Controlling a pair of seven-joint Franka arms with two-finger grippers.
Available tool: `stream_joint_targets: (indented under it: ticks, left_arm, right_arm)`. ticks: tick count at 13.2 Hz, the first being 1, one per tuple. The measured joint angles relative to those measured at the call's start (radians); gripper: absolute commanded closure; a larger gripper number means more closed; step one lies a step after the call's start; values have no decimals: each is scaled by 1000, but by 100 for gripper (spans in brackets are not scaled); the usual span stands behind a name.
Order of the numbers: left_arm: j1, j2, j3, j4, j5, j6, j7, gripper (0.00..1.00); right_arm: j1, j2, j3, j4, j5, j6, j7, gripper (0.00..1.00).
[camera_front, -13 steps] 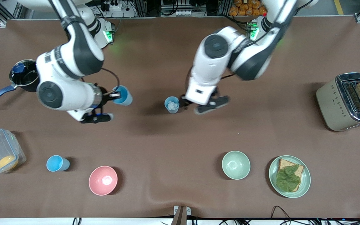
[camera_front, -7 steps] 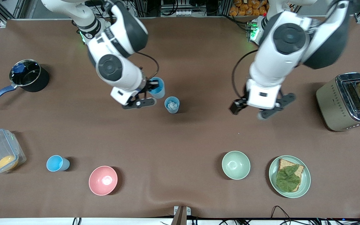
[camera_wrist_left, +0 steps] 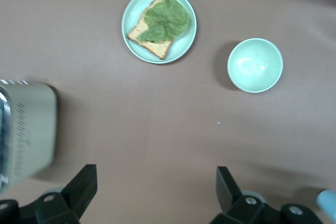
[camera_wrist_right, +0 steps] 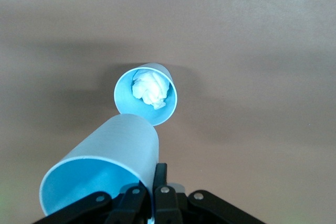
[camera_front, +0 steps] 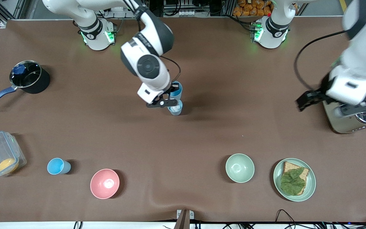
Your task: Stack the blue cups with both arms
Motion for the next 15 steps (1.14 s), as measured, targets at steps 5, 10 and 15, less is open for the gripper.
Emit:
stream_joint_targets:
  ticks: [5, 10, 15]
  left_arm:
    - [32, -23, -4, -1, 0, -46, 90, 0]
    - [8, -62, 72, -1, -1, -66, 175, 0]
    - [-4, -74, 120, -6, -18, -89, 209, 0]
  right_arm:
    - [7, 27, -12, -17, -13, 57, 11, 100]
    - [-7, 63, -23, -21, -13, 108, 23, 100]
    - [-6, 81, -20, -21, -12, 110, 63, 91]
